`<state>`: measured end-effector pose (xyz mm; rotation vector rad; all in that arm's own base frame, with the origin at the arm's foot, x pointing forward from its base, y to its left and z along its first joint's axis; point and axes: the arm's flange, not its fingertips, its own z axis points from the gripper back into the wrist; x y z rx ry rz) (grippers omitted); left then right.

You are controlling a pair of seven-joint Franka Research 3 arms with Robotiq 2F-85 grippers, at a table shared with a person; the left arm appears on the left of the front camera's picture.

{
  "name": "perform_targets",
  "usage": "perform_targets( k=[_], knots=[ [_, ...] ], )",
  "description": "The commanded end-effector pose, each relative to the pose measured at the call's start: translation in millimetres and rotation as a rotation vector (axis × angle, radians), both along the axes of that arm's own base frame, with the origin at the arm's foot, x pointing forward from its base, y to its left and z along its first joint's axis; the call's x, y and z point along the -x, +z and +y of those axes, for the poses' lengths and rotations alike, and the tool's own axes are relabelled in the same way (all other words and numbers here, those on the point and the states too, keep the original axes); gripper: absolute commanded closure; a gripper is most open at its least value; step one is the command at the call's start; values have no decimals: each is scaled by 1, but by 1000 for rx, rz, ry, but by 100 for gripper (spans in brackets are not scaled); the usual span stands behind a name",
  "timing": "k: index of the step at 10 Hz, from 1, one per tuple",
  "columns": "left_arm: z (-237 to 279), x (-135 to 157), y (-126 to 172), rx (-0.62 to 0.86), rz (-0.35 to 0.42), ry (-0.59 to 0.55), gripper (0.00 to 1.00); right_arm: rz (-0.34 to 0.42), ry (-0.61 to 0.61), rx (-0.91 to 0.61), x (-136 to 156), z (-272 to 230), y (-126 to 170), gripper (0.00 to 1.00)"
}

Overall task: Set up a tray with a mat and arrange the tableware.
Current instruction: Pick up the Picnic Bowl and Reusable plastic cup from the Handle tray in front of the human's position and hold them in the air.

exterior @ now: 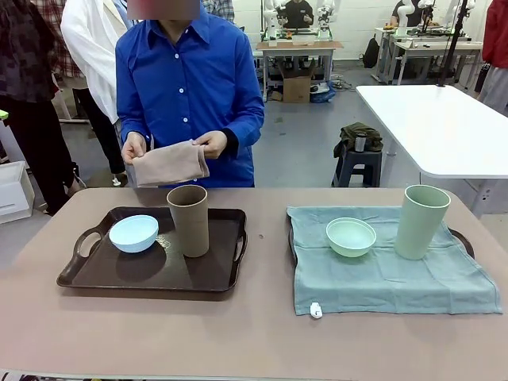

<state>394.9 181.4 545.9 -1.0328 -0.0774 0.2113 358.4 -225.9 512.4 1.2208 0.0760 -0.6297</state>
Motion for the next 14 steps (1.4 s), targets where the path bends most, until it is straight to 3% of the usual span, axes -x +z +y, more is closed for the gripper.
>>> perform_targets(
  k=[1, 7, 10, 12, 14],
  knots=[
    [1, 0, 1, 5, -14, -7, 0, 9, -5, -7, 0, 0, 0, 0],
    [0, 0, 0, 0, 0, 0, 0, 0, 0, 0, 0, 0, 0, 0],
    [-18, -13, 52, -327, -52, -16, 0, -268, 168, 262, -27, 48, 69, 0],
    [-36, -21, 79, -456, -58, -60, 0, -359, 220, 373, -53, 96, 104, 0],
    [-68, -23, 97, -637, -41, -114, 0, -447, 317, 500, -74, 165, 118, 0]
  ],
)
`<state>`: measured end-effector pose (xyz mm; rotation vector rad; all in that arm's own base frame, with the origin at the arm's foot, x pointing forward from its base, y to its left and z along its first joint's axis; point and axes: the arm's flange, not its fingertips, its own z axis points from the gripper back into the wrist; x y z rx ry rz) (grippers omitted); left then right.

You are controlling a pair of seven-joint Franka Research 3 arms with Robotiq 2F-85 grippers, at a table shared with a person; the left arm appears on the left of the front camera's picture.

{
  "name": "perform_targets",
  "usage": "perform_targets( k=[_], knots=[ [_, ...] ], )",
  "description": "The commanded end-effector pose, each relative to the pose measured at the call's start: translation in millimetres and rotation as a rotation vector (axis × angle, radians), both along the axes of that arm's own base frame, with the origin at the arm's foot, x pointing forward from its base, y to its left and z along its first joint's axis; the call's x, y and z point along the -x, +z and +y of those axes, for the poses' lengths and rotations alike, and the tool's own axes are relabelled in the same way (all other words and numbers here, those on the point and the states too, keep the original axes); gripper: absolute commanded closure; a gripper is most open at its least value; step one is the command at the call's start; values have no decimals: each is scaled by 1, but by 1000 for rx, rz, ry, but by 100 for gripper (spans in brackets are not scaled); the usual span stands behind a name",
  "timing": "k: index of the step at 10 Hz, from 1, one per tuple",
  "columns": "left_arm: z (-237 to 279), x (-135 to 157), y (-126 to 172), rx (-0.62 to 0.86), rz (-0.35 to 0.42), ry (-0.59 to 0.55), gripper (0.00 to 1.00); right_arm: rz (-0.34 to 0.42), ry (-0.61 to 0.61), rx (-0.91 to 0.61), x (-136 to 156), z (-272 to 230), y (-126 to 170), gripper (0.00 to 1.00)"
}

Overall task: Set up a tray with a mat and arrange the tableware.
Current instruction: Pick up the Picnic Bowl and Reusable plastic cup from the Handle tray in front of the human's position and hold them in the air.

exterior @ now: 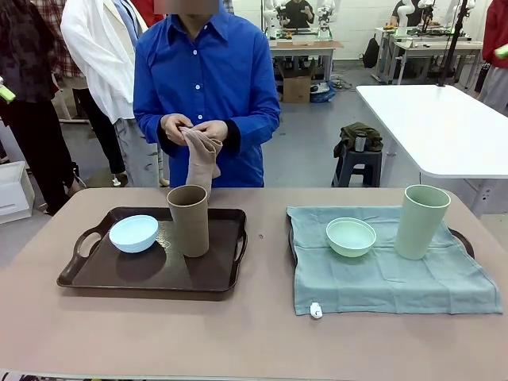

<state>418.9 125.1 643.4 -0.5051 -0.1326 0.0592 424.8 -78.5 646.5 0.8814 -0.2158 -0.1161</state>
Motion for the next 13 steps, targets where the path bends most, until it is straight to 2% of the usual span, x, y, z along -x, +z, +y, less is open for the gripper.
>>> perform_targets(
  k=[1, 3, 6, 7, 8, 9, 13],
  knots=[
    [-31, 0, 3, -192, 10, -32, 0, -108, 109, 125, -17, 49, -15, 0],
    [-64, 4, 11, -322, 9, -86, 0, -186, 299, 199, -27, 107, -23, 0],
    [-94, 15, 11, -376, 48, -117, 0, -202, 508, 250, -27, 177, -48, 0],
    [-96, 18, 12, -355, 54, -114, 0, -213, 515, 240, -24, 188, -50, 0],
    [-93, 25, 13, -278, 51, -114, 0, -176, 461, 208, -27, 178, -38, 0],
    [-97, 10, 16, -359, 34, -140, 0, -176, 461, 208, -27, 178, -38, 0],
    [-97, 10, 16, -359, 34, -140, 0, -176, 461, 208, -27, 178, -38, 0]
  ],
)
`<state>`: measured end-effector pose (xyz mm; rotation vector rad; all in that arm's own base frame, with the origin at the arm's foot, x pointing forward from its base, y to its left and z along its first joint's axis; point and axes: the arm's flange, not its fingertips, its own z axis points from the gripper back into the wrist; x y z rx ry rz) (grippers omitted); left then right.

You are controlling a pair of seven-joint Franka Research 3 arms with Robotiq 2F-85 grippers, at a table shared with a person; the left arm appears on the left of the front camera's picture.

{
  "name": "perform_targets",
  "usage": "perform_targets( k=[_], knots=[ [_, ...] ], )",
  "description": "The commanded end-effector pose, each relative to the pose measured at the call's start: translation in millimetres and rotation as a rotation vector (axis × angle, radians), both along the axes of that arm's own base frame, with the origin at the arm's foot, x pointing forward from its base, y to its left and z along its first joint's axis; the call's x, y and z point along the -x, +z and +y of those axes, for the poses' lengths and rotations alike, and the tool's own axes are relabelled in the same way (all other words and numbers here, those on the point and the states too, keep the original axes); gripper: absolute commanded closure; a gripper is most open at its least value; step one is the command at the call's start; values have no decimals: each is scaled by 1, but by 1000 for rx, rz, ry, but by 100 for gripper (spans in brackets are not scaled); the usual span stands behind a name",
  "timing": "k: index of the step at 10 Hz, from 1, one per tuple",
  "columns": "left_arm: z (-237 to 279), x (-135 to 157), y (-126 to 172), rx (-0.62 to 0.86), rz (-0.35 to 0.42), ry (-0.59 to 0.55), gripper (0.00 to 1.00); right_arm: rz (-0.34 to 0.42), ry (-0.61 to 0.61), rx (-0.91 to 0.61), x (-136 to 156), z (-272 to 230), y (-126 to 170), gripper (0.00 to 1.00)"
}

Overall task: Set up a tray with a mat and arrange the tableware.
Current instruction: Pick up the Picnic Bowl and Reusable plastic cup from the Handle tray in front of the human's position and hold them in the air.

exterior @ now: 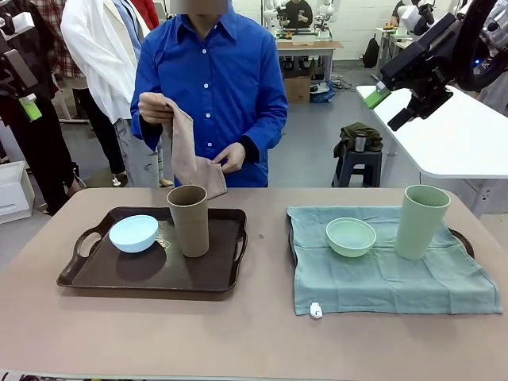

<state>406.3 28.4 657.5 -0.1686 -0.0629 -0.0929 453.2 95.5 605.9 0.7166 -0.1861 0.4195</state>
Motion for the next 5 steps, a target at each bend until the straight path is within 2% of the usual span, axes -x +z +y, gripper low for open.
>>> perform_targets(
  k=[1, 2, 3, 5],
  knots=[
    [0, 0, 0, 0, 0, 0, 0, 9, -9, 3, 1, 4, 2, 0],
    [-9, -10, -11, 33, -13, -34, 0, 0, 0, 0, 0, 0, 0, 0],
    [-23, -9, -28, -1, -30, -94, 0, -180, 114, 58, -8, 18, -16, 0],
    [-49, -2, -56, -58, -7, -171, 0, -347, 311, 178, -26, 58, -44, 0]
  ],
)
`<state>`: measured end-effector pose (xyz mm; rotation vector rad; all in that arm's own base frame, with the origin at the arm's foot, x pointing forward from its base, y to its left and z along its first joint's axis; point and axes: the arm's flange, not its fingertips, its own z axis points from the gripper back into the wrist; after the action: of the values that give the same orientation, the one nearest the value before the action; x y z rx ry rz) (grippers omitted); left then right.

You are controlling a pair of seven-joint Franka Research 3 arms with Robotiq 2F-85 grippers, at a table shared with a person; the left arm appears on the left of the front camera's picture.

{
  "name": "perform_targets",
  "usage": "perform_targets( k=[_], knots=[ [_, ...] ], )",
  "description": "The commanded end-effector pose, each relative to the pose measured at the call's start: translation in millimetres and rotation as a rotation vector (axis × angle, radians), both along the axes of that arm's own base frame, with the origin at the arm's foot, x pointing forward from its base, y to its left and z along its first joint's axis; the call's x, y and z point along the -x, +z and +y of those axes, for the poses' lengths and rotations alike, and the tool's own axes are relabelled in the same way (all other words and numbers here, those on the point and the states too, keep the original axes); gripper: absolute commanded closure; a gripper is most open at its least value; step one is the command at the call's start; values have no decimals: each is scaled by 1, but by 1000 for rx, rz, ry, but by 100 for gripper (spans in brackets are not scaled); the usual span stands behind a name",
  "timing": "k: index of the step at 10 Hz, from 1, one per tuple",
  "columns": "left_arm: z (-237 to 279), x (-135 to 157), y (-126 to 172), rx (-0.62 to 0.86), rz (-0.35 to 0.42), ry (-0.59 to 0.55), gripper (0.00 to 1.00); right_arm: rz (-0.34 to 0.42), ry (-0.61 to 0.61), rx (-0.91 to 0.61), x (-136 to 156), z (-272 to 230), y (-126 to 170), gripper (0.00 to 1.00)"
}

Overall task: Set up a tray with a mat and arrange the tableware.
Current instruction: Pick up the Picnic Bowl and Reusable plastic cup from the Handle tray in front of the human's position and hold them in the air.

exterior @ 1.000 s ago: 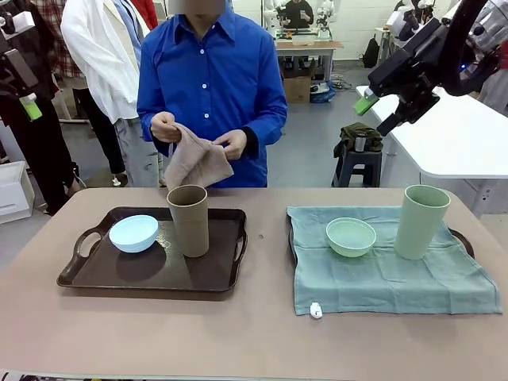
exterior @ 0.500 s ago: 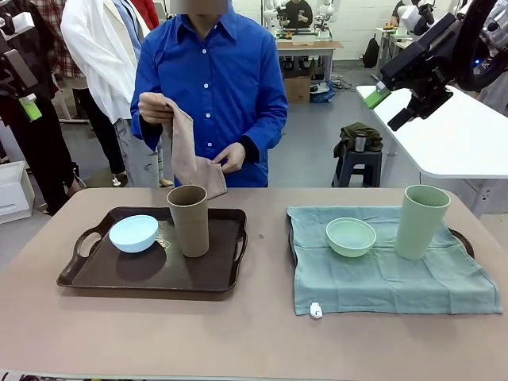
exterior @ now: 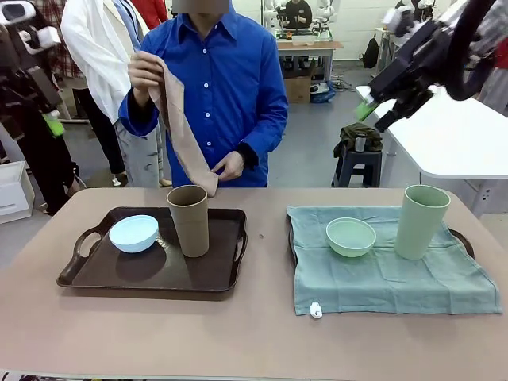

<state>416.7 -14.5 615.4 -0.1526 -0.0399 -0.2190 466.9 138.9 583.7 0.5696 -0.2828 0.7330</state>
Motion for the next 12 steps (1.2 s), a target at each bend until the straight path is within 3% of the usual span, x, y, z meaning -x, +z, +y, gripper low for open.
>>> perform_targets(
  k=[1, 2, 4, 6, 9, 10, 11, 12],
  knots=[
    [-13, 10, -19, -24, -27, -57, 0, -193, 168, 78, -23, 37, -34, 0],
    [-22, 13, -28, 2, -52, -51, 0, -257, 281, 88, -33, 64, -49, 0],
    [-42, 8, -53, 2, -105, -40, 0, -265, 465, 26, -47, 124, -74, 0],
    [-62, 3, -75, 28, -119, -66, 0, -250, 571, -7, -57, 170, -90, 0],
    [-68, 0, -79, 69, -141, -65, 0, -162, 689, -129, -55, 194, -109, 0],
    [-66, 2, -74, 96, -137, -66, 0, -125, 628, -122, -49, 184, -105, 0],
    [-69, -1, -80, 39, -123, -79, 0, -187, 644, -80, -48, 205, -109, 0],
    [-69, -1, -80, 39, -123, -79, 0, -187, 644, -80, -48, 205, -109, 0]
  ],
)
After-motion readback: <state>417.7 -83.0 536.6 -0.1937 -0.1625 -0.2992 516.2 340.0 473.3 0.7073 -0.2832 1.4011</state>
